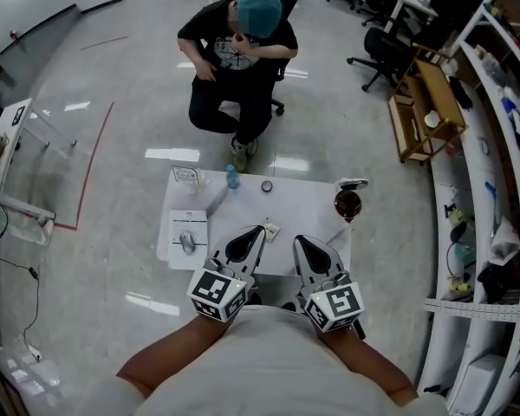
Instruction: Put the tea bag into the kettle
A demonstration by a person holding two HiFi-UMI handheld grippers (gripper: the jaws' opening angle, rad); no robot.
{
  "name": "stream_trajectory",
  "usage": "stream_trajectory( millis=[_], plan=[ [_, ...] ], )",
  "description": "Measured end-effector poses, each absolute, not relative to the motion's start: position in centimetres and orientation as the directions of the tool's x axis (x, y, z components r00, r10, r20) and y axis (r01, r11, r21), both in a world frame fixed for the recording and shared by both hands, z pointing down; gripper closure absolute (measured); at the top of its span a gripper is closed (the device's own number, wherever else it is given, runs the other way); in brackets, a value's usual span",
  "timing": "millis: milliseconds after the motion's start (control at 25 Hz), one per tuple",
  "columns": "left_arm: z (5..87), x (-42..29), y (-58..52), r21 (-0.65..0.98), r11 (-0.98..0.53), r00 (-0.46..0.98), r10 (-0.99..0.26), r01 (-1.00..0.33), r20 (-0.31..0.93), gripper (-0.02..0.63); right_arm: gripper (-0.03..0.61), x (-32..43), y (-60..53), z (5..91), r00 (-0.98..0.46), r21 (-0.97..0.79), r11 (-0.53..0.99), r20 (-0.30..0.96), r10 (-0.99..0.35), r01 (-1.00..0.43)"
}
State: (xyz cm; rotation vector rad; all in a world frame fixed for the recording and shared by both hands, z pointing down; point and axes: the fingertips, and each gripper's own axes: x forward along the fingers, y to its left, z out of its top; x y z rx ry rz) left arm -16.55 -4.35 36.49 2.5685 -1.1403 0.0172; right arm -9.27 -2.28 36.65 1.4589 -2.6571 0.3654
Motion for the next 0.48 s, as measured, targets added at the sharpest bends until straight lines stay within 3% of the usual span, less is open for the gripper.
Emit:
stream_trajectory(
  millis=[480],
  plan=[
    [38.9,-17.9,-8.3,0.334,-0.634,0.706,-0.686,-0.698,0.175,0.604,0.568,-10.7,-5.7,39.3,-0.502,-0.193,0.464,0.27,-0.822,-0.864]
  ],
)
